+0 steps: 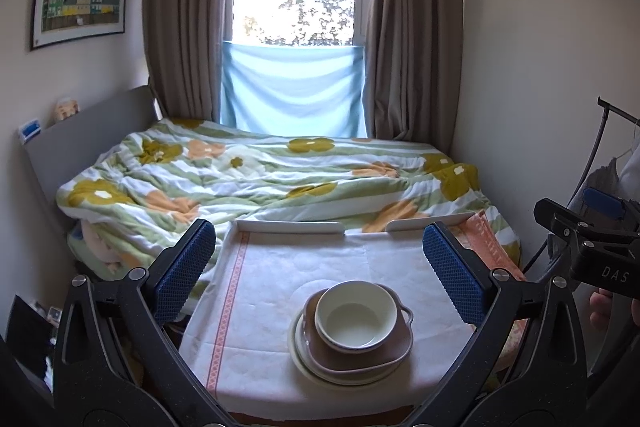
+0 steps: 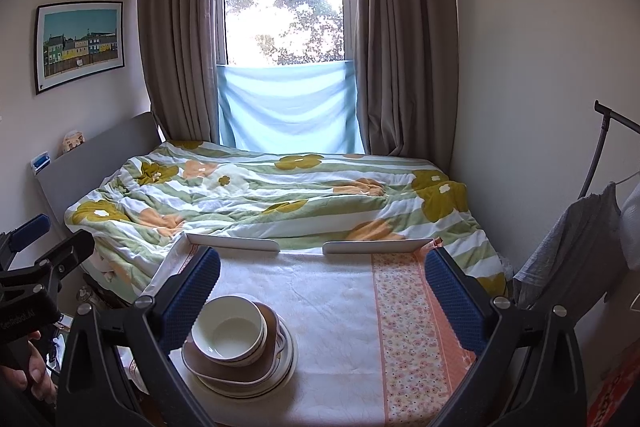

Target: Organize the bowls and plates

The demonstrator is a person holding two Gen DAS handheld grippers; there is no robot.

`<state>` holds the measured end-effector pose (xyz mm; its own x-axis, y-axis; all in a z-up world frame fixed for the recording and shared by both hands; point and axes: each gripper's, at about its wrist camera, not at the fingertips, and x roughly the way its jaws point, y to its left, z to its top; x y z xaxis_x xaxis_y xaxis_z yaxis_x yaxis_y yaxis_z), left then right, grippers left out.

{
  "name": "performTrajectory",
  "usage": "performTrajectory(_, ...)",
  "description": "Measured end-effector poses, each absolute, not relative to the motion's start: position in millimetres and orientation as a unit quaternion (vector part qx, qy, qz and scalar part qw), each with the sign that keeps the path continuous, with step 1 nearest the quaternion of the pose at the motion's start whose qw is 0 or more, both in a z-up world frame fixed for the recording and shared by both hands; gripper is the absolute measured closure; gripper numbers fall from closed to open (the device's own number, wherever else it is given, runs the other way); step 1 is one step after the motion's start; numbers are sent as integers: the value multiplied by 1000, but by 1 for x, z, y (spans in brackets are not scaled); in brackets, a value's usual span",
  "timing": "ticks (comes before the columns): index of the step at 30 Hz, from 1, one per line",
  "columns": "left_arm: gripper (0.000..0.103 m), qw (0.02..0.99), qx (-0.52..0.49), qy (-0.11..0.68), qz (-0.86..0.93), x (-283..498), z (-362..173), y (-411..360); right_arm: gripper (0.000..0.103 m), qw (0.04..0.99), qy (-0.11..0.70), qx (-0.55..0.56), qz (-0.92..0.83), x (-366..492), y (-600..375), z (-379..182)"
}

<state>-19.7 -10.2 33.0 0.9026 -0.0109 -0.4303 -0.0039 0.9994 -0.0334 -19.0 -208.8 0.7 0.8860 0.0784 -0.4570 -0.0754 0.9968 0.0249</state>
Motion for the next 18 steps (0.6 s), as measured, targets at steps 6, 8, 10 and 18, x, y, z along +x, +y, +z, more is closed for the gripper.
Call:
performTrajectory(6,0,976,-15,217,0,-18,33,-9,1,971,236,4,39,-19,-209,1)
performTrajectory(8,0,977,-12,214,4,-17,33,-9,1,971,235,4,39,-18,-209,1)
performTrajectory(10,0,977,-11,212,5,-17,34,-8,1,971,235,5,39,-17,-208,1)
performTrajectory(18,0,979,-9,202,2,-16,32,-8,1,969,244,9,37,-8,-208,-2)
